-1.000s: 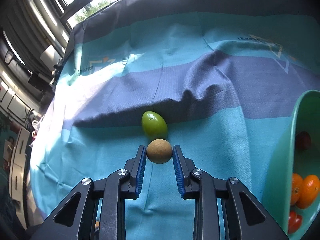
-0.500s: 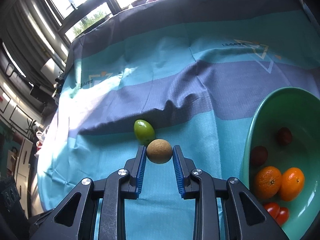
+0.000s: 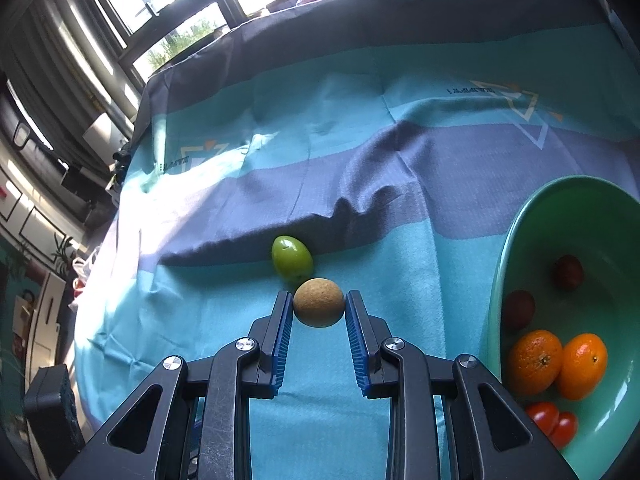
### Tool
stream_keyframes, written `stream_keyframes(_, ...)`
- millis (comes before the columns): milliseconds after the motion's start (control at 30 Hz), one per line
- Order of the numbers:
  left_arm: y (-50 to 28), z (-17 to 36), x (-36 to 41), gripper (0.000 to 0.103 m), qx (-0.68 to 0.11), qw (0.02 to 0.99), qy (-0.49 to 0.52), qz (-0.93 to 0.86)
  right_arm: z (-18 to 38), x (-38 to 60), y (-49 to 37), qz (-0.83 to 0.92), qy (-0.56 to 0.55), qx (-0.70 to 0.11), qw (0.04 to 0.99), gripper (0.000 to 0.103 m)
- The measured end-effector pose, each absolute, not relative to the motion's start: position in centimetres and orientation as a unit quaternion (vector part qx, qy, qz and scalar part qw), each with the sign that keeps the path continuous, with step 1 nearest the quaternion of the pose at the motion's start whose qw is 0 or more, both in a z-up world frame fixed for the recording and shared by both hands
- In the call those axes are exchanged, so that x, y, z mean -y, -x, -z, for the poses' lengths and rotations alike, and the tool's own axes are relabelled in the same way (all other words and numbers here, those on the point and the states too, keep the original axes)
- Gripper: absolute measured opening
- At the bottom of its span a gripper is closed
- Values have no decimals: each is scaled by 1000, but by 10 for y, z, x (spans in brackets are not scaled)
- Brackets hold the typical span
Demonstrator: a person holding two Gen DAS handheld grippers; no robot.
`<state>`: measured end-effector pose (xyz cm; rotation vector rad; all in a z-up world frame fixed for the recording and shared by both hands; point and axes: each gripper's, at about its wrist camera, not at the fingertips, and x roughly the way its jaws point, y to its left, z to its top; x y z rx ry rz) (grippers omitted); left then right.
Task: Organize fruits
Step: 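Move the left gripper to the brown round fruit and close on it, then carry the brown fruit into the bowl and open the left gripper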
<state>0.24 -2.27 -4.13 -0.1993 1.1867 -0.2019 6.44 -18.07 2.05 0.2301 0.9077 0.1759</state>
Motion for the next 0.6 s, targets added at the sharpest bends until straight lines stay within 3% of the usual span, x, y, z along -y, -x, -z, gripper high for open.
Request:
stream_keyframes(400, 2, 12, 41, 23, -502, 855, 73, 106, -29, 185, -55, -87, -113, -428, 892, 29)
stream_keyframes(600, 4, -30, 64, 23, -451, 883, 47, 122, -46, 199, -41, -90, -126, -406, 901, 29)
